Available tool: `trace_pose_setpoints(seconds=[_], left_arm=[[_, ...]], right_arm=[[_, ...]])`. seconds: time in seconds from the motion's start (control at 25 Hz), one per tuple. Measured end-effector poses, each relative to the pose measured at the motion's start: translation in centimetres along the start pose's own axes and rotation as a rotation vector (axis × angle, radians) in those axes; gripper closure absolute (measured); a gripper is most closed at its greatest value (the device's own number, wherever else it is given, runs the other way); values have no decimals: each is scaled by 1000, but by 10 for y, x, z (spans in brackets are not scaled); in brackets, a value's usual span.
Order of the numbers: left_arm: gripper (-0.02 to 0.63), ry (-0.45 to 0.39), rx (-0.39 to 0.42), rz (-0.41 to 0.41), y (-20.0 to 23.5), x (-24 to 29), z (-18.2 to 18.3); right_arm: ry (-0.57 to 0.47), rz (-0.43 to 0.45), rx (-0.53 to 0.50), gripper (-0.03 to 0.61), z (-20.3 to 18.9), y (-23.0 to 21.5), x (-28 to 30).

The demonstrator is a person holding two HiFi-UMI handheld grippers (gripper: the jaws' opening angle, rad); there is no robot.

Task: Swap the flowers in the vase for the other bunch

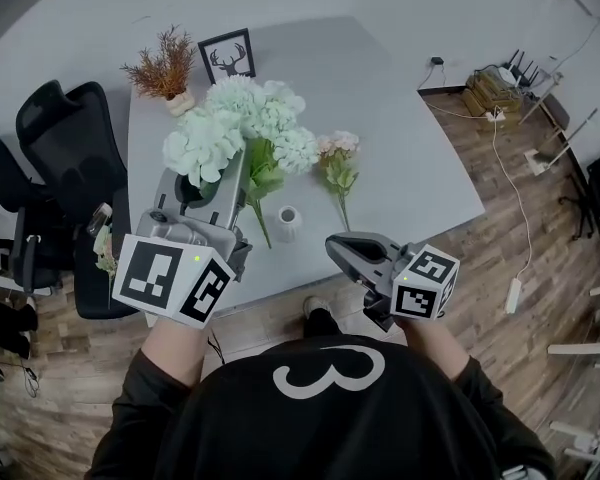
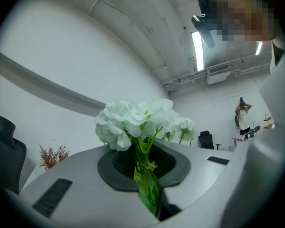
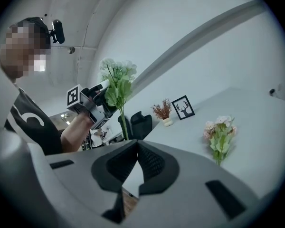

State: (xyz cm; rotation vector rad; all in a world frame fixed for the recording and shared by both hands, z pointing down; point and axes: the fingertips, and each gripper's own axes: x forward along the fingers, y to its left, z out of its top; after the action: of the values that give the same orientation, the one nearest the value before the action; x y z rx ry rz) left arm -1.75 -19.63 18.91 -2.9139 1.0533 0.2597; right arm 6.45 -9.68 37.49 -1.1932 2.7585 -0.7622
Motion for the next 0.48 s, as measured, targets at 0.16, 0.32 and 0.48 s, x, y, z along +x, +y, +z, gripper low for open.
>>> trace_pose_setpoints(seconds=[0.16,0.32,0.48], left_arm=[[566,-67,60,-23,-12,18,5],[566,-94,77,-54,-18,38,-2],[566,-95,109,-73,-18,54,-20]], right_arm=[[-3,-23,19,569,0,-15,-6],[0,-50,32,569,1,-33,-12],[8,-68,45,569,4,-51,-14]])
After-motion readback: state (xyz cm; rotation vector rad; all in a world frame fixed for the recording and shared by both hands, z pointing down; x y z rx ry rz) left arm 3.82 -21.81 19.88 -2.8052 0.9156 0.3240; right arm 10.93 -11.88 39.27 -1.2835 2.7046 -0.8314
